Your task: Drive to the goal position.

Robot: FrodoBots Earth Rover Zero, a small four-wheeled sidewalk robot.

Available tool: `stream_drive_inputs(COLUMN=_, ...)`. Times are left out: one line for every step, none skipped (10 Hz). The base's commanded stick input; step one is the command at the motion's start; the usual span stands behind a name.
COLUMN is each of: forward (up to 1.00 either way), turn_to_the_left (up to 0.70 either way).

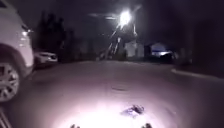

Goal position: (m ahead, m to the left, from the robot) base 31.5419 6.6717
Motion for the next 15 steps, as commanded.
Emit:
stream_drive_inputs(forward=1.00, turn_to_the_left=0.00)
stream_drive_inputs(forward=1.00, turn_to_the_left=0.00)
stream_drive_inputs(forward=1.00, turn_to_the_left=0.00)
stream_drive_inputs(forward=1.00, turn_to_the_left=0.00)
stream_drive_inputs(forward=1.00, turn_to_the_left=0.00)
stream_drive_inputs(forward=1.00, turn_to_the_left=0.00)
stream_drive_inputs(forward=1.00, turn_to_the_left=0.00)
stream_drive_inputs(forward=1.00, turn_to_the_left=0.00)
stream_drive_inputs(forward=1.00, turn_to_the_left=0.00)
stream_drive_inputs(forward=1.00, turn_to_the_left=0.00)
stream_drive_inputs(forward=1.00, turn_to_the_left=0.00)
stream_drive_inputs(forward=1.00, turn_to_the_left=0.00)
stream_drive_inputs(forward=1.00, turn_to_the_left=0.00)
stream_drive_inputs(forward=1.00, turn_to_the_left=0.00)
stream_drive_inputs(forward=1.00, turn_to_the_left=0.00)
